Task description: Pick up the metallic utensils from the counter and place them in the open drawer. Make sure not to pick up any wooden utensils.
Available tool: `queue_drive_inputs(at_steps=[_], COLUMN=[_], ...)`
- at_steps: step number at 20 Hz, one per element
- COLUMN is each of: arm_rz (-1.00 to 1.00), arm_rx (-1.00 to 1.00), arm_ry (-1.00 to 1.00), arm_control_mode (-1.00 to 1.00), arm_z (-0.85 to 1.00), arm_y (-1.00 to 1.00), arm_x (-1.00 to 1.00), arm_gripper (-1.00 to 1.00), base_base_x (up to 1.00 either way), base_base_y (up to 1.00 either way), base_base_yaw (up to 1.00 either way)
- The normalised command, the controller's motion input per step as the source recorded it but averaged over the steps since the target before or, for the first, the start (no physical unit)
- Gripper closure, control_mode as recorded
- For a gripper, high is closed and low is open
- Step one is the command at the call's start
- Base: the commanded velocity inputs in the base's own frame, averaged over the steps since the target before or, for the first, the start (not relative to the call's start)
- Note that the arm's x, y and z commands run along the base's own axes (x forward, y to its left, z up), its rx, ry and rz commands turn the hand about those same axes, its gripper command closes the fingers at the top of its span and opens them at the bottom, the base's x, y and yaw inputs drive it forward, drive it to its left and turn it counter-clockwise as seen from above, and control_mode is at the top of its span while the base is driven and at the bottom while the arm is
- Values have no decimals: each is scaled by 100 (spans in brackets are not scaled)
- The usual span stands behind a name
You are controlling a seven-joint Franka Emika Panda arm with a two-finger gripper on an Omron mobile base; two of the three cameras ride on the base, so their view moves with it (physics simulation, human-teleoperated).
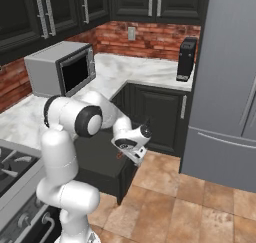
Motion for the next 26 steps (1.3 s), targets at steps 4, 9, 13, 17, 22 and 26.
queue_drive_inputs(at_steps=[4,9,13,17,22,26], arm_rz=[0,-11,-6,0,6,6], arm_rx=[0,-19,-6,0,0,-1], arm_ry=[0,-6,-6,-3,2,16], arm_control_mode=[-100,-100,-100,-100,-100,-100], arm_z=[-67,-17,79,100,75,23], arm_y=[-100,-48,9,49,76,77], arm_x=[-49,-22,-56,-49,-10,2], arm_gripper=[100,100,100,100,100,100], base_base_x=[0,0,0,0,0,0], base_base_y=[0,0,0,0,0,0], base_base_yaw=[0,0,0,0,0,0])
